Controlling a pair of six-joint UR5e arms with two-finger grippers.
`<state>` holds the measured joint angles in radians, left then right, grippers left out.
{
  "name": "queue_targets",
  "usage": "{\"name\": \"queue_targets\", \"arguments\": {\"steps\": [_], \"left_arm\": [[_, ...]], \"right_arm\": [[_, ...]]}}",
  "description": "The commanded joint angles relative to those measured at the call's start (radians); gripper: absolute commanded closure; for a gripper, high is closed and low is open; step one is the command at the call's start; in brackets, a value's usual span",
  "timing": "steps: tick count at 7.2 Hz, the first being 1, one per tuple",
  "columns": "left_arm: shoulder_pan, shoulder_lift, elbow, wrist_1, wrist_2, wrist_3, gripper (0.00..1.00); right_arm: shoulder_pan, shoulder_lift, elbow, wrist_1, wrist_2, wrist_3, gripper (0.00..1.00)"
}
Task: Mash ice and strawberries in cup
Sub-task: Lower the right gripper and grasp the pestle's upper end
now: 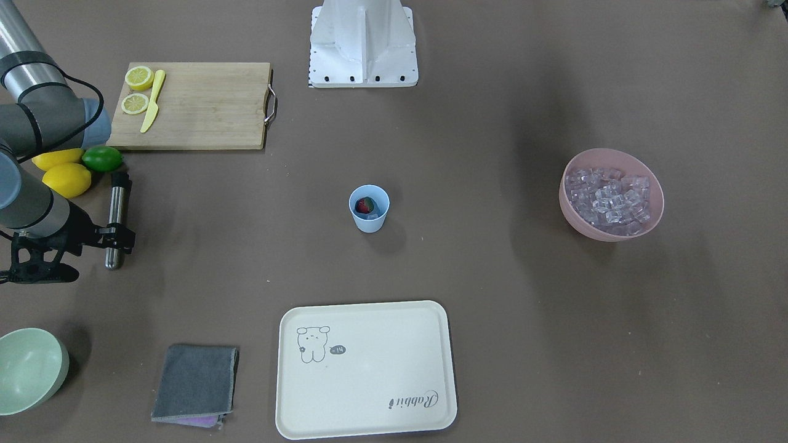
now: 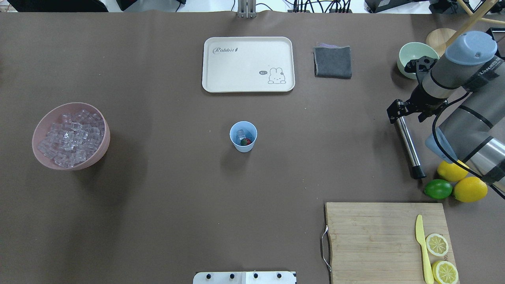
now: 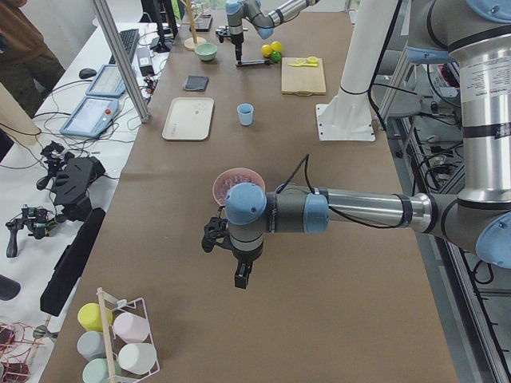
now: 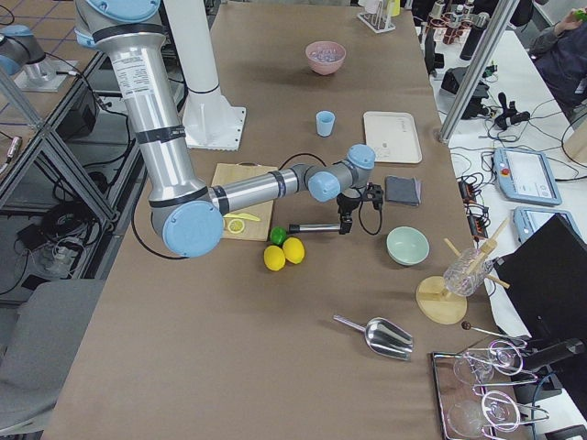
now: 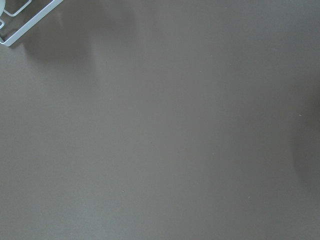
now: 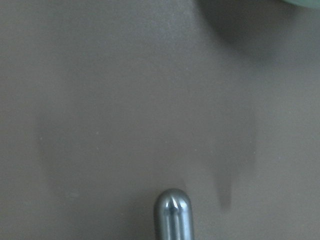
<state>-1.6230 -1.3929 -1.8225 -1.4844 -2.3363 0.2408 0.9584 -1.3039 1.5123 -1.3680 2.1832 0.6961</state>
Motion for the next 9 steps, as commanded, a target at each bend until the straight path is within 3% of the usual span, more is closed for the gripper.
{"name": "queue_targets", "arguments": {"steps": [1,5,6,8,9], "left_arm": [[0.000,0.000,0.000,-0.002,0.000,0.000,0.01],[0.000,0.000,-0.003,-0.013,0.000,0.000,0.01],[0.000,0.000,-0.001,-0.020,0.000,0.000,0.01],[0.000,0.000,-0.001,-0.020,0.000,0.000,0.01],[0.000,0.000,-0.001,-0.020,0.000,0.000,0.01]], "right_arm": [[-0.012,-0.018,0.005,0.001,-0.002,0.002,0.18],[-0.036,-0.020,0.002,0.001,-0.003,0.000,0.31],[-0.036,-0.020,0.002,0.001,-0.008,0.000,0.46],[-0.038,-0.020,0.006,0.001,-0.006,-0.003,1.00],[-0.040,-0.018,0.006,0.001,-0.006,-0.010,1.00]]}}
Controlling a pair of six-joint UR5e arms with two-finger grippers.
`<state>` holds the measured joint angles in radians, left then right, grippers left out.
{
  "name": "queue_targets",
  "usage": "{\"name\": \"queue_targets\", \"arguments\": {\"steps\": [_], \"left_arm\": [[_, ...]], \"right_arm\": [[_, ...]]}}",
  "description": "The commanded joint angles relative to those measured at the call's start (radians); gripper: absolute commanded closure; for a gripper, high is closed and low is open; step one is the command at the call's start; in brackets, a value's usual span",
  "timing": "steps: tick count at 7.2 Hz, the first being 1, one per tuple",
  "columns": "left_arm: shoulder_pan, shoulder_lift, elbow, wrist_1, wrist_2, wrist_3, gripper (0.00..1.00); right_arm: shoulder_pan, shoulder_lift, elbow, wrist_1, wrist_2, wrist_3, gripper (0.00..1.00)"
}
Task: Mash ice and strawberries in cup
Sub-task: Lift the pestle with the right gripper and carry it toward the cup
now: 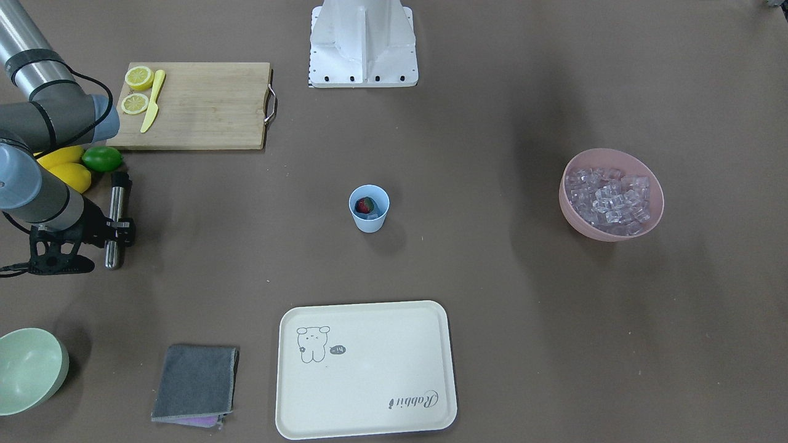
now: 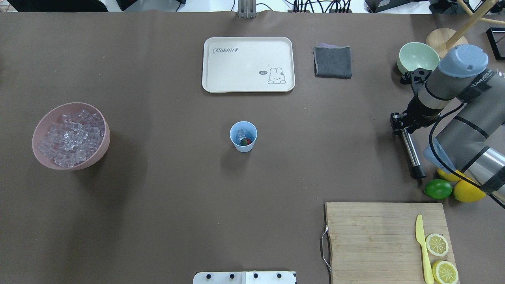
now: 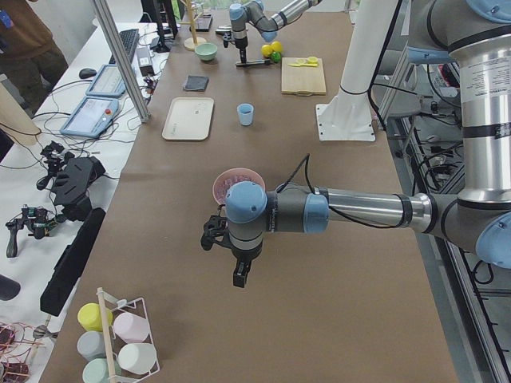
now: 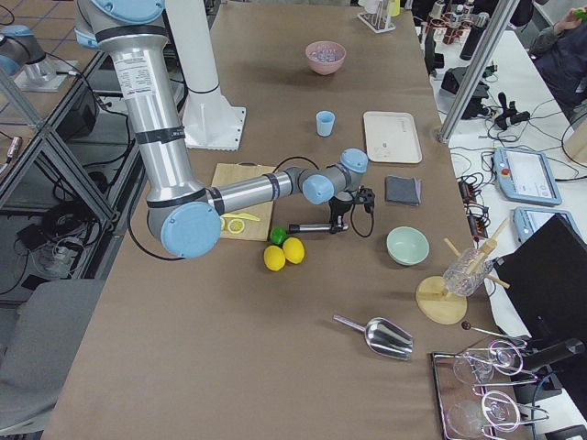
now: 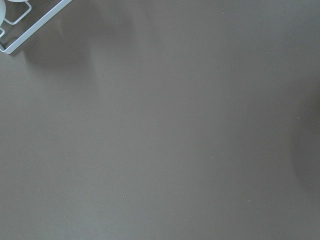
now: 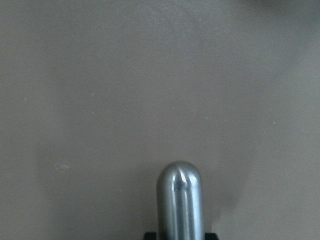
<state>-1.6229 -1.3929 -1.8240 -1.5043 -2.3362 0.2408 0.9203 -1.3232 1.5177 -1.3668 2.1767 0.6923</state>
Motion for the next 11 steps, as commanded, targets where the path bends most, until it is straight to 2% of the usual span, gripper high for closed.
{"name": "queue_targets", "arguments": {"steps": [1,2,4,9,10,11], "left_arm": [[0.000,0.000,0.000,-0.001,0.000,0.000,0.01],[0.000,0.000,0.000,-0.001,0.000,0.000,0.01],[0.000,0.000,0.003,-0.001,0.000,-0.002,0.01],[0.000,0.002,0.014,-0.001,-0.003,0.000,0.01],[0.002,0.002,0.020,-0.001,-0.005,0.000,0.01],[0.002,0.002,0.022,-0.001,-0.006,-0.002,0.01]], "right_arm": [[-0.001,0.010,0.019,-0.002,-0.003,-0.007,1.00],[-0.009,0.031,0.027,-0.002,-0.003,-0.010,1.00],[0.003,0.071,0.102,-0.015,-0.003,0.003,1.00],[-0.032,0.114,0.280,-0.012,-0.239,-0.001,1.00],[-0.072,0.133,0.307,-0.005,-0.294,-0.034,1.00],[-0.078,0.171,0.318,-0.003,-0.288,-0.160,1.00]]}}
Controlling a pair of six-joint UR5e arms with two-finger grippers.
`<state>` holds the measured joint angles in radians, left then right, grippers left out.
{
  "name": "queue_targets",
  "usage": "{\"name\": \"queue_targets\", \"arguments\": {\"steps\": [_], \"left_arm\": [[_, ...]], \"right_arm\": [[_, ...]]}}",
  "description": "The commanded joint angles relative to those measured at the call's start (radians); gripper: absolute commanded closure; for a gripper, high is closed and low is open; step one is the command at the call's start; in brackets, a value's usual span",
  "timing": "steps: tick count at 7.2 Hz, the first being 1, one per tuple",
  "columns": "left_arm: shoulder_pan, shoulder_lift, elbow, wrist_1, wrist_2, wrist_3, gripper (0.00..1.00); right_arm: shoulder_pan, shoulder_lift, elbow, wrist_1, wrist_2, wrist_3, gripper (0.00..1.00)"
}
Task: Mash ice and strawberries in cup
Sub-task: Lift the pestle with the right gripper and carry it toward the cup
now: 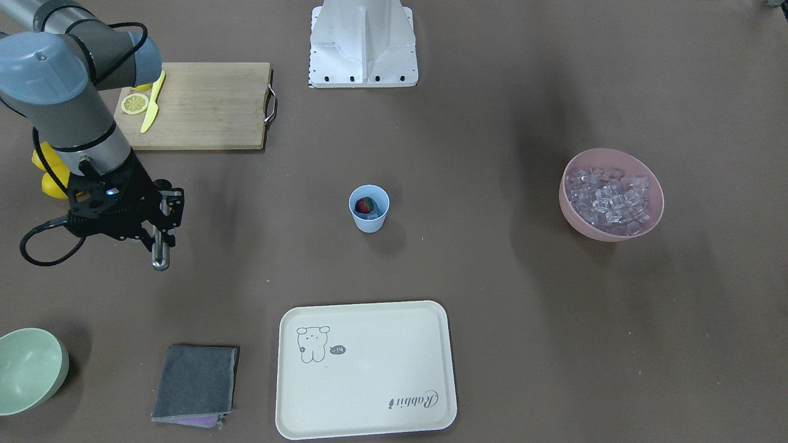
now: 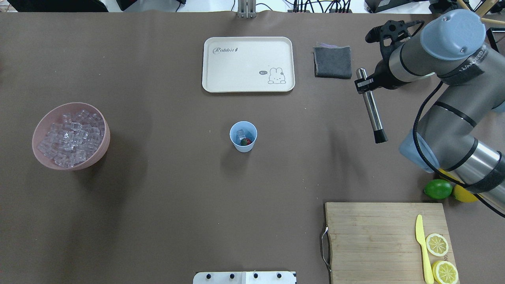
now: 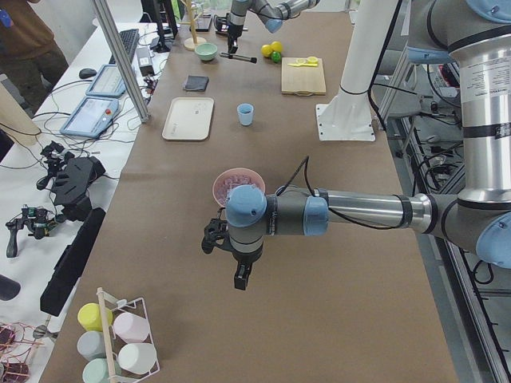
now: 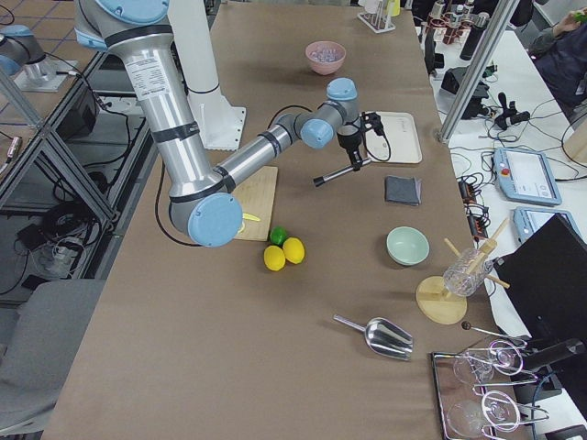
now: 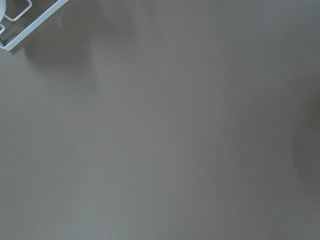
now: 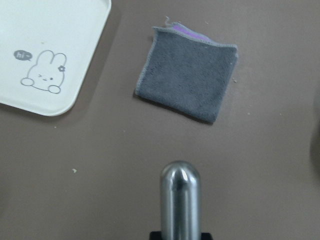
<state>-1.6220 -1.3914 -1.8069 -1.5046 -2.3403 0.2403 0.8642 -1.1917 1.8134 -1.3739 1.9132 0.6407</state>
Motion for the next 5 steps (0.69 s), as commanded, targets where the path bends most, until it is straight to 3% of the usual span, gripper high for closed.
{"name": "queue_targets", "arguments": {"steps": [1,3,5], "left_arm": [[0.001,0.000,0.006,0.000,-0.002,-0.001,0.01],[-0.001,0.000,0.009,0.000,-0.001,-0.001,0.01],[-0.001,0.000,0.009,0.000,0.001,0.000,0.01]], "right_arm": [[-0.019,0.044,0.059,-0.007,-0.001,-0.111,1.00],[-0.062,0.066,0.070,0.006,0.017,-0.116,1.00],[-0.105,0.110,0.131,0.006,-0.060,-0.107,1.00]]}}
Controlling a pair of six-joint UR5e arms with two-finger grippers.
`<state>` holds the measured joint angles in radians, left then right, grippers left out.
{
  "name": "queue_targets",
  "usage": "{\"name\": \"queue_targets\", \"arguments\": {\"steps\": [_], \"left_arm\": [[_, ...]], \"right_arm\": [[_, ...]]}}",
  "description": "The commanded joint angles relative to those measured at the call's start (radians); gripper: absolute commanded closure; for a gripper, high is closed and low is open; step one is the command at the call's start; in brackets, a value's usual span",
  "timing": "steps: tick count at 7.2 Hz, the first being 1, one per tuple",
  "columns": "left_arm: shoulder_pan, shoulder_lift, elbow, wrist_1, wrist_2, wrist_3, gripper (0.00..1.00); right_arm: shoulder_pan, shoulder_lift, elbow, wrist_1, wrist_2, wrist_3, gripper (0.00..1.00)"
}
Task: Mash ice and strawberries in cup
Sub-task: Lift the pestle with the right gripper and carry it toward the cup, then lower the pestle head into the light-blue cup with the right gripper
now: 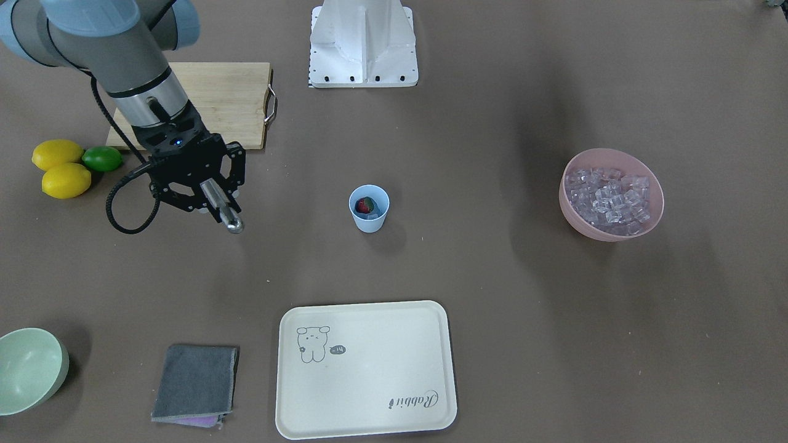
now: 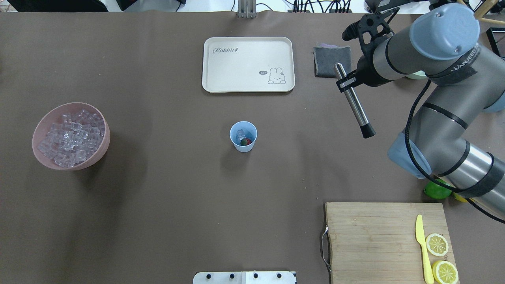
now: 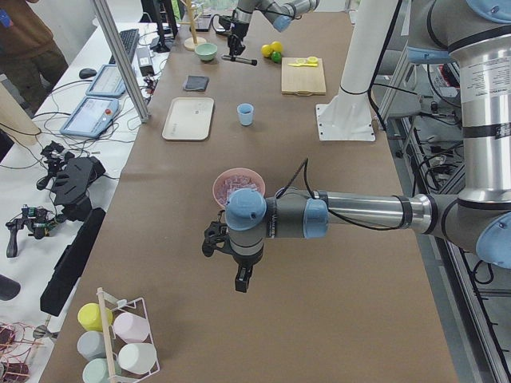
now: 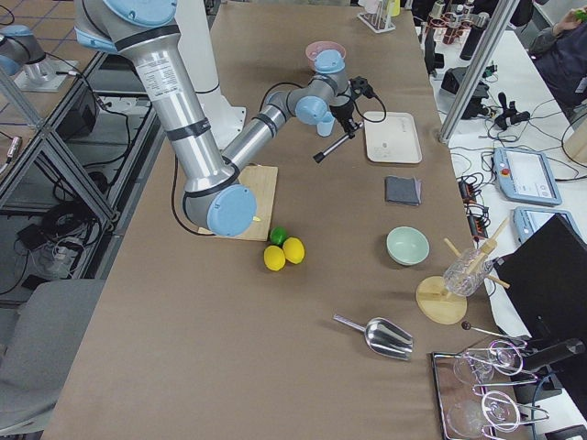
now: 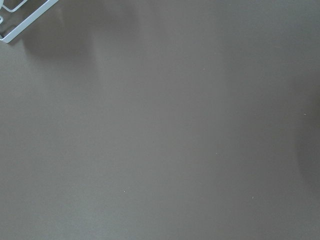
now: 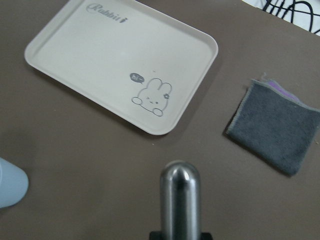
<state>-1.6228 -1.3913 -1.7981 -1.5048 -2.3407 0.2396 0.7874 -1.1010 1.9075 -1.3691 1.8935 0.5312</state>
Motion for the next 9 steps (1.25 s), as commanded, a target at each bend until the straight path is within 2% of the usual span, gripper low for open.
{"name": "queue_targets", "arguments": {"steps": [1,3,6,9], "left_arm": [[0.000,0.000,-0.001,-0.002,0.003,0.001,0.01],[0.000,-0.002,-0.001,-0.002,0.003,0.001,0.01],[0.000,0.000,-0.003,-0.002,0.003,0.001,0.01],[0.000,0.000,-0.004,-0.003,0.004,0.001,0.01]], "right_arm": [[-0.057,0.029,0.060,0.002,-0.092,-0.023,1.00],[-0.120,0.046,0.042,0.156,-0.105,-0.109,1.00],[-0.227,0.055,-0.083,0.483,-0.293,-0.111,1.00],[-0.316,0.111,-0.151,0.675,-0.387,-0.123,1.00]]}}
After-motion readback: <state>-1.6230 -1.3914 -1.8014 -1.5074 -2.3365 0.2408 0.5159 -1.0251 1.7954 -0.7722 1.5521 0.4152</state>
